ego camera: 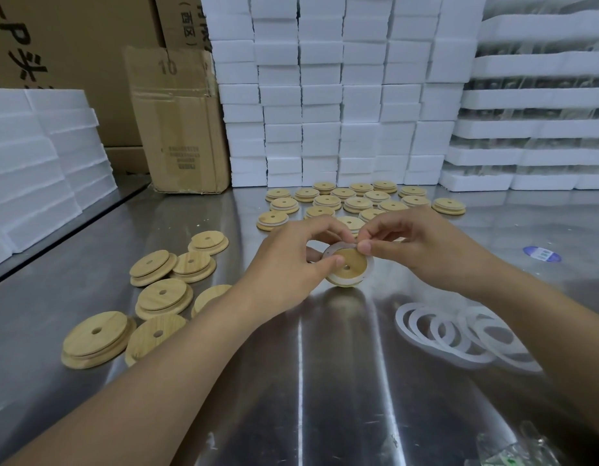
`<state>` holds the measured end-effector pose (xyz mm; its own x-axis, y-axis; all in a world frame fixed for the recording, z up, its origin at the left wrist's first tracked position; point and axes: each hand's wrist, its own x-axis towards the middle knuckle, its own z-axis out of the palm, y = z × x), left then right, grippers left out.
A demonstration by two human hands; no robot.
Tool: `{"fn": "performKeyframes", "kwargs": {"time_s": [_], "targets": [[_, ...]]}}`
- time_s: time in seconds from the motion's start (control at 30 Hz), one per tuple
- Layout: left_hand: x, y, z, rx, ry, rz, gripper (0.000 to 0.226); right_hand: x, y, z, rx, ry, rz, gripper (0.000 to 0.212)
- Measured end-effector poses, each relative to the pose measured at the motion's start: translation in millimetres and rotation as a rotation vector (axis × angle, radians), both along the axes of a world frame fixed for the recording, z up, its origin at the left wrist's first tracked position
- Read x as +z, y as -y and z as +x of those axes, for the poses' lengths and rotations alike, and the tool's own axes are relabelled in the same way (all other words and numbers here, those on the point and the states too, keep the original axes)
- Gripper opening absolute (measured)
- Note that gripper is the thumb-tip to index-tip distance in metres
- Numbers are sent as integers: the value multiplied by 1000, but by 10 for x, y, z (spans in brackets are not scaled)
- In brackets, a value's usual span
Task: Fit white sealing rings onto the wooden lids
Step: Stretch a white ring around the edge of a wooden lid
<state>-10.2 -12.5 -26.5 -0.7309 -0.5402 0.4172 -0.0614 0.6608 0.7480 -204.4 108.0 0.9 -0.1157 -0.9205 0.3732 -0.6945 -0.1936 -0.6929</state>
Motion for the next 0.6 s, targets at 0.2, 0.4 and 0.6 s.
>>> {"fn": "performKeyframes", "kwargs": {"time_s": [0.2,0.4,0.6], "targets": [[4,12,4,-12,-2,-14,31,-14,-11,-35,30,63,13,8],[19,-8,24,-9,7,10,31,-35,12,-36,1,61,0,7],[29,-10,28,7,21,-9,29,-38,25,-29,-29,61,2,6]]}}
